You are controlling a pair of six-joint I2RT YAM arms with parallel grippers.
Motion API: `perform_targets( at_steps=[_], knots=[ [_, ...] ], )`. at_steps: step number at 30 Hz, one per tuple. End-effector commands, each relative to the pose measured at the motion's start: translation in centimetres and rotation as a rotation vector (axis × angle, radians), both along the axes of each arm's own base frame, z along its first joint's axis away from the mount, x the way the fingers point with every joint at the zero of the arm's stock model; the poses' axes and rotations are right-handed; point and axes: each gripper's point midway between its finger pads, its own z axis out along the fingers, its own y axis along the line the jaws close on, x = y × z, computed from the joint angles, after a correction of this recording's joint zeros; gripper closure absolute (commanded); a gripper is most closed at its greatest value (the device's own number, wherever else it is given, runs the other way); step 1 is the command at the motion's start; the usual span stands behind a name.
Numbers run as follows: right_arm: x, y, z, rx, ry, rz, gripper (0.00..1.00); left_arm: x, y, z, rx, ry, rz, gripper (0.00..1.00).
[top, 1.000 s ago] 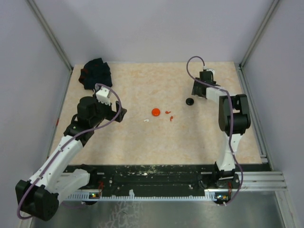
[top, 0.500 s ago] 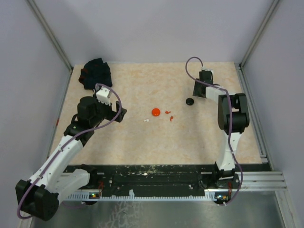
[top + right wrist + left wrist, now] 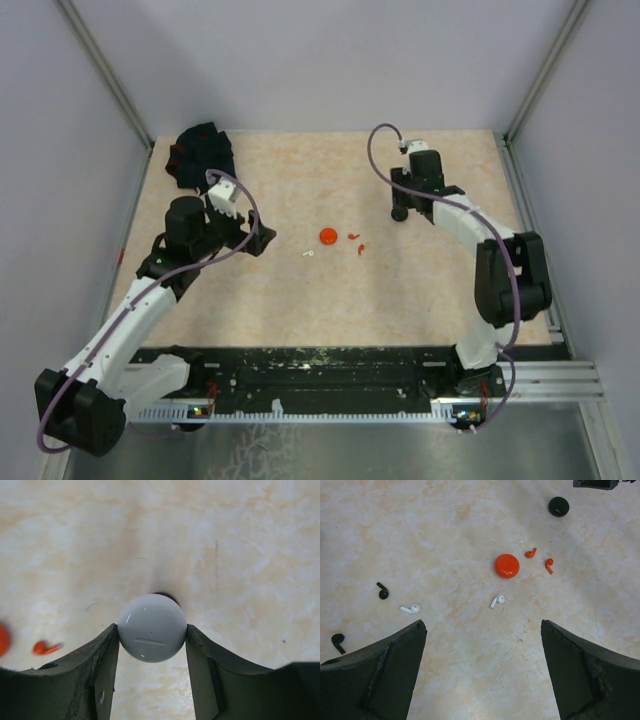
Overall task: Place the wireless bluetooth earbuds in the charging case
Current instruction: Pick up the charging case at the center of the board.
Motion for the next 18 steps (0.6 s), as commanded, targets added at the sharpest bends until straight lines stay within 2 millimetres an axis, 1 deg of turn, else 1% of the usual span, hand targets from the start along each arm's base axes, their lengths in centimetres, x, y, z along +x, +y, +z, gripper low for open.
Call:
perform_targets(
  at_steps=[1,5,8,13,18],
  knots=[
    [-2.6,5.2,7.7,0.026,-0.192,0.268,0.57,-0.4,-1.6,1.1,-0.046,0.029,-0.077,0.00],
    [-6.4,8.9,10.5,0.027,-0.258,0.475,0.57,-0.4,-2.6,1.5,-0.063,0.053,-0.129,0.00],
    [-9.1,11.4,12.6,0.049,-0.310,0.643,0.57,-0.7,-3.7,2.0,-0.096,0.075,-0.190,0.00],
    [-12.9,14.3,15.2,0.030,-0.371,0.859,0.55,-1.0,-5.0,3.5,-0.150,0.080,-0.255,0.00],
    [-16.4,16.7,16.8,-0.036,-0.469,1.104,0.55,-1.7,-6.1,4.8,-0.213,0.091,-0.317,0.00]
  ],
)
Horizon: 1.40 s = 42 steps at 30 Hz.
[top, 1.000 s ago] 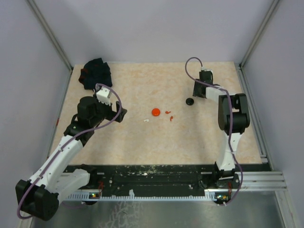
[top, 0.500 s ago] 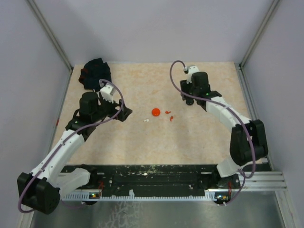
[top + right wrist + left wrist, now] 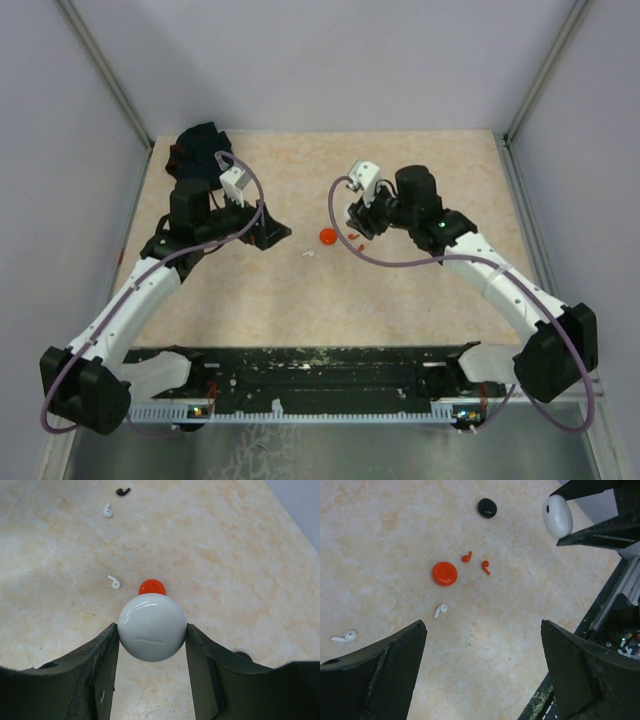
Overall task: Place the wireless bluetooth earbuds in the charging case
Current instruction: Pick up the charging case at the center of the board.
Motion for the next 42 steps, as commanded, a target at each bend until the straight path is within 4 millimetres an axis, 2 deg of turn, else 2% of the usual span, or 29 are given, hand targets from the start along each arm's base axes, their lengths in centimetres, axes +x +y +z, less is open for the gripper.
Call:
perform_targets(
  at_steps=[1,8,12,15,20,29,42],
  knots=[
    [-3.6,2.5,3.7,-0.025,-0.189,0.273,0.54,-1.1,-1.8,2.8,-0.102,-0.008,-0.099,0.01],
    [-6.1,4.8,5.3,-0.079,-0.353,0.474,0.51,-3.5,-3.8,4.0,-0.238,0.046,-0.247,0.03],
    [-6.7,6.0,5.5,-0.122,-0.410,0.518,0.51,-4.6,-4.5,4.3,-0.302,0.075,-0.310,0.10],
    [-7.1,6.5,5.5,-0.134,-0.407,0.540,0.52,-4.8,-4.5,4.0,-0.304,0.082,-0.319,0.18],
    [-7.7,7.1,5.5,-0.155,-0.420,0.559,0.53,-5.2,-4.6,3.6,-0.285,0.075,-0.358,0.08],
    [-8.6,8.7,6.5,-0.189,-0.484,0.592,0.53,-6.6,-5.1,4.3,-0.332,0.064,-0.442,0.13],
    [-9.8,10.6,6.1,-0.203,-0.489,0.641,0.53,-7.0,-6.7,3.0,-0.326,0.117,-0.476,0.32]
  ],
)
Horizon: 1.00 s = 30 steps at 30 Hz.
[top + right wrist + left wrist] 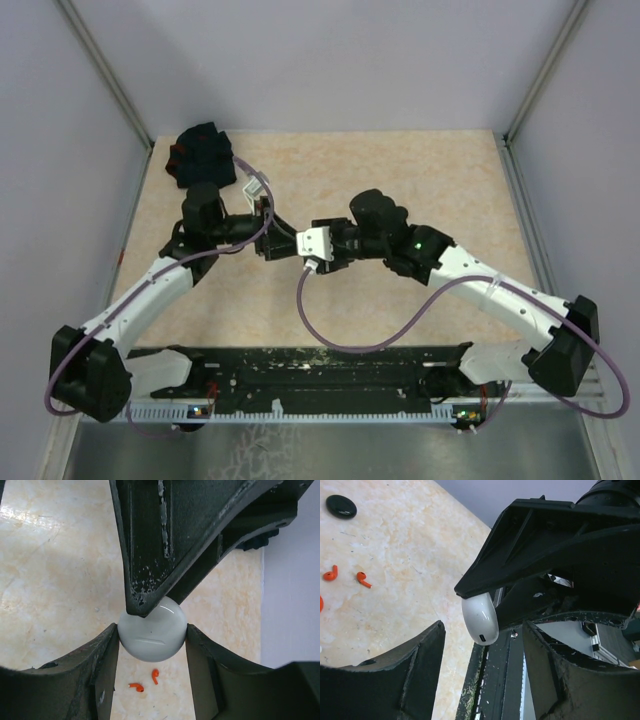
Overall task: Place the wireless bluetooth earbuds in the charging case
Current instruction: Pick up the charging case at the center of the board.
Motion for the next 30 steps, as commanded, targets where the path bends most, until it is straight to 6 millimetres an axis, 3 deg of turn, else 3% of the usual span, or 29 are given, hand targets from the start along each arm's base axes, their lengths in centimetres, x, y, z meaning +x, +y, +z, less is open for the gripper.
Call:
perform_targets(
  at_steps=[1,7,14,16,22,27,30],
  knots=[
    [0.2,1.3,3.5,0.065,-0.068,0.022,0.53,-0.3,-0.6,0.3,-0.013,-0.022,-0.034,0.34],
    [0.2,1.7,3.2,0.049,-0.077,0.023,0.53,-0.7,-1.1,0.0,-0.011,-0.009,-0.074,0.52],
    [0.5,1.8,2.8,0.044,-0.101,0.010,0.50,-0.7,-1.3,-0.4,-0.009,0.026,-0.093,0.94],
    [0.9,1.7,2.9,0.053,-0.129,-0.006,0.48,-0.6,-1.3,-0.5,-0.004,0.034,-0.094,1.00],
    [1.5,0.8,3.3,0.068,-0.168,-0.059,0.31,-0.3,-1.1,-0.4,0.023,-0.007,-0.073,1.00],
    [1.4,-0.3,4.2,0.102,-0.133,-0.124,0.22,0.7,-0.5,-0.6,0.059,-0.040,0.005,1.00],
    [0.8,-0.6,4.4,0.169,-0.063,-0.168,0.06,1.2,-0.1,-0.8,0.072,-0.053,0.058,1.00]
  ],
)
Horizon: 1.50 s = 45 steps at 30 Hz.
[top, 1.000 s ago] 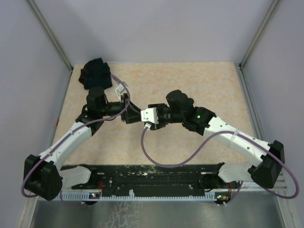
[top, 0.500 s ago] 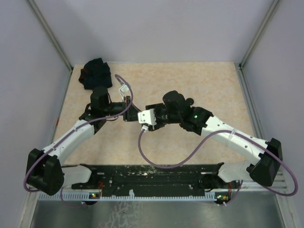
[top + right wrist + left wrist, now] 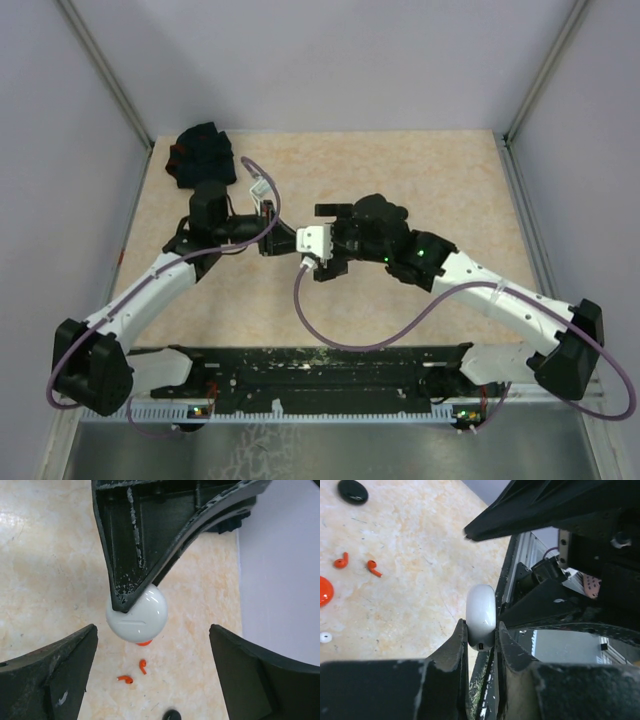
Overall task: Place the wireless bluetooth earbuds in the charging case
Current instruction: Pick up the charging case at the center of the board, then open the charging case.
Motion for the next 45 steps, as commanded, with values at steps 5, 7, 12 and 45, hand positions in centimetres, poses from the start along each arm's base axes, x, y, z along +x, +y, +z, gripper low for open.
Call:
perform_targets(
  at_steps=[5,7,12,45],
  knots=[
    [-0.2,-0.9,5.2,0.369,0.123,-0.202,0.04,1.7,1.4,1.1,0.014,-0.110,0.180,1.00],
    [0.2,-1.2,6.2,0.495,0.189,-0.285,0.04,2.3,2.1,1.3,-0.006,-0.128,0.250,1.00],
    [0.2,-1.3,5.9,0.667,0.389,-0.398,0.03,2.8,3.4,1.7,-0.087,-0.135,0.389,1.00],
    [-1.0,1.0,7.4,1.127,0.906,-0.115,0.37,-1.8,1.9,7.0,-0.433,-0.185,0.143,1.00]
  ],
)
